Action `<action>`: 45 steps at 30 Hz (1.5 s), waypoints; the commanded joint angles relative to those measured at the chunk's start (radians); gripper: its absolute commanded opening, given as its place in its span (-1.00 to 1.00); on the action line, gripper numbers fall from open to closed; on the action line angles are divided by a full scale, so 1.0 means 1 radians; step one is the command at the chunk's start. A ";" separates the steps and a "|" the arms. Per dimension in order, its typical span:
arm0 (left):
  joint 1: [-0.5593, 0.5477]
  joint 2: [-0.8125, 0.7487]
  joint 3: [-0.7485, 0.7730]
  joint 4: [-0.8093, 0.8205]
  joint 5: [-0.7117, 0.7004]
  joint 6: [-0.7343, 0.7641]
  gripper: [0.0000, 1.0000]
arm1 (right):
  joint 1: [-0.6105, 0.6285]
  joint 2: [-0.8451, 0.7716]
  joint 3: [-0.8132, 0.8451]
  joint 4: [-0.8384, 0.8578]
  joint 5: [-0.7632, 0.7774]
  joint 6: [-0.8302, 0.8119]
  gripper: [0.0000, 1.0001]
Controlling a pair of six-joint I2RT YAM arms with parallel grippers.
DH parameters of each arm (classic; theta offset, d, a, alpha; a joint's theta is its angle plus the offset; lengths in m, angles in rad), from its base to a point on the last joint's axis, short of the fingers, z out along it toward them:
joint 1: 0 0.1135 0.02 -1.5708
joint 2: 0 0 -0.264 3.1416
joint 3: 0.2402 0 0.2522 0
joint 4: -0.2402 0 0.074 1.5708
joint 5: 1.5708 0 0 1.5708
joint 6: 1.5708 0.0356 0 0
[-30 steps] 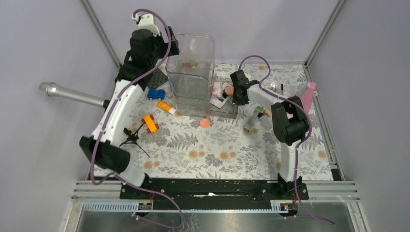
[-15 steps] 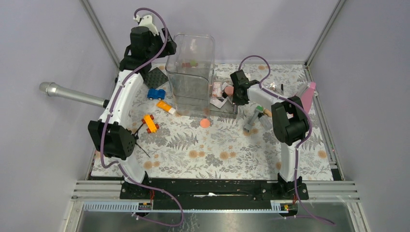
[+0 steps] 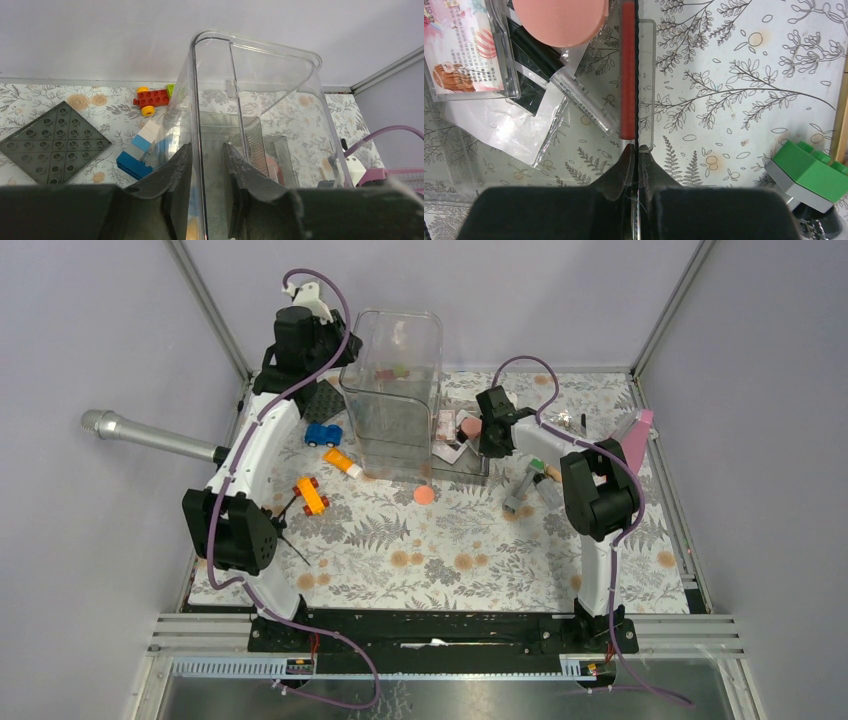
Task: Organize the makeup
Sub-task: Close the drawer in the storage box.
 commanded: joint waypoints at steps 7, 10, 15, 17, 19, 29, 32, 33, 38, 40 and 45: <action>0.011 -0.019 -0.047 -0.015 -0.016 0.021 -0.68 | 0.022 -0.094 -0.048 0.203 -0.218 0.010 -1.00; 0.011 -0.014 -0.047 -0.014 -0.011 0.020 -0.72 | 0.023 -0.083 -0.033 0.192 -0.235 -0.012 -1.00; 0.011 -0.011 -0.052 -0.015 -0.003 0.016 -0.76 | 0.022 -0.047 0.011 0.171 -0.240 0.021 -1.00; 0.010 -0.012 -0.055 -0.014 -0.003 0.014 -0.78 | 0.025 -0.030 0.033 0.161 -0.228 0.041 -1.00; 0.010 -0.012 -0.059 -0.015 -0.004 0.014 -0.80 | 0.032 -0.015 0.057 0.145 -0.205 0.055 -1.00; 0.008 -0.012 -0.067 -0.015 -0.002 0.011 -0.86 | 0.088 0.016 0.140 0.036 -0.033 0.123 -1.00; 0.008 -0.009 -0.067 -0.015 0.002 0.008 -0.88 | 0.098 0.010 0.126 0.068 -0.078 0.137 -1.00; 0.008 -0.009 -0.067 -0.015 0.003 0.008 -0.89 | 0.102 0.009 0.117 0.084 -0.095 0.140 -1.00; 0.007 -0.012 -0.070 -0.016 -0.006 0.013 -0.92 | 0.114 -0.007 0.116 0.064 -0.030 0.123 -1.00; 0.007 -0.013 -0.072 -0.016 -0.008 0.014 -0.93 | 0.114 -0.017 0.127 0.035 0.020 0.103 -1.00; 0.007 -0.013 -0.070 -0.018 -0.018 0.015 -0.95 | 0.114 -0.035 0.154 -0.030 0.112 0.058 -1.00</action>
